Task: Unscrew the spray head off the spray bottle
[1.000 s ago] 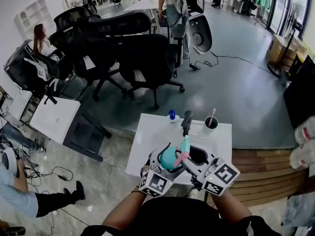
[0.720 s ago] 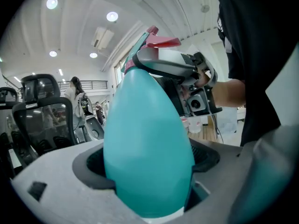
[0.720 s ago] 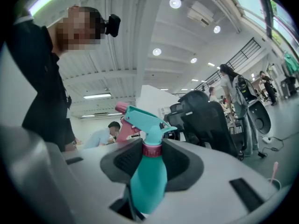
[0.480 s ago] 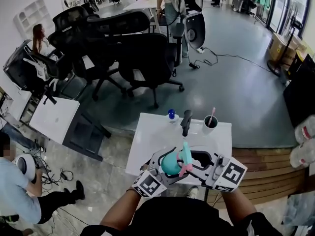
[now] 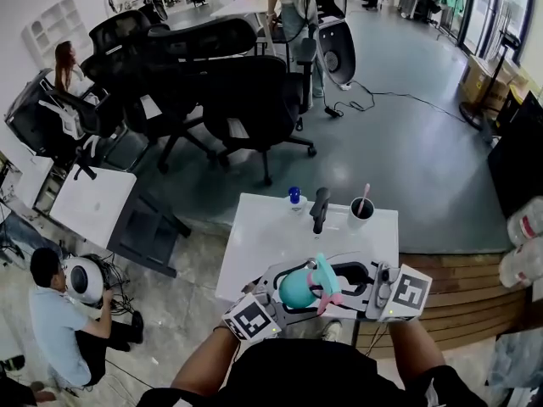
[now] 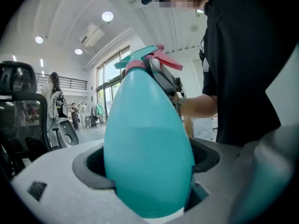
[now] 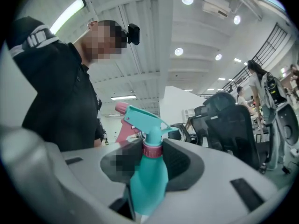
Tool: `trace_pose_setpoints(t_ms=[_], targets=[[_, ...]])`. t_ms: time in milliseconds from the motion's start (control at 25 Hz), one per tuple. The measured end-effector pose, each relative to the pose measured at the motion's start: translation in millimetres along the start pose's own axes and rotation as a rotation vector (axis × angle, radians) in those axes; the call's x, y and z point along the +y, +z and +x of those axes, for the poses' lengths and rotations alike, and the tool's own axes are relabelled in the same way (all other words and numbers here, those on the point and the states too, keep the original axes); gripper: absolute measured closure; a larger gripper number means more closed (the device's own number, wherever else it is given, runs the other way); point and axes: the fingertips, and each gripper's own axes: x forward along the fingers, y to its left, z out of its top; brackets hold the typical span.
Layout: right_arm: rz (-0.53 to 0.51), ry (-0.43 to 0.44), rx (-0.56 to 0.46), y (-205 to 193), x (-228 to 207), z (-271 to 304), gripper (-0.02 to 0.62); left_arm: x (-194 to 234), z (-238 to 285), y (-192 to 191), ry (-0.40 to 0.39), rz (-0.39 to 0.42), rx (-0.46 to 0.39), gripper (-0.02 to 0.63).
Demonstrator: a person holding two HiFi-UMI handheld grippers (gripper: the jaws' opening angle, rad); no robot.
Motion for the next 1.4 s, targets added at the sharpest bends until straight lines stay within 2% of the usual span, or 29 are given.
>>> trace_pose_setpoints(t_ms=[160,360,600,800,880,1080,1200,1400], targets=[[-0.007,-0.139,-0.058,-4,-20,-5,0.437,22,-6,-11,0.124,-0.041,0.027,0.133],[0.051,-0.264,-0.042,-15,-30,-7,0.425,40,-12,-25,0.243,-0.078,0.080,0.133],[0.096,-0.399,-0.042,-20,-40,3,0.403,40,-7,-48,0.304,-0.054,0.171,0.133],[0.117,-0.470,-0.020,-25,-44,9,0.415,38,-3,-48,0.314,-0.043,0.183,0.133],[0.127,-0.478,-0.028,-24,-45,8,0.446,37,-2,-48,0.314,-0.043,0.181,0.133],[0.141,-0.443,-0.035,-22,-43,8,0.453,35,-3,-46,0.291,-0.038,0.170,0.133],[0.108,-0.360,-0.028,-16,-34,9,0.453,26,-3,-35,0.225,-0.045,0.121,0.133],[-0.007,-0.210,-0.012,-5,-12,10,0.453,9,-4,-10,0.091,-0.012,0.032,0.133]])
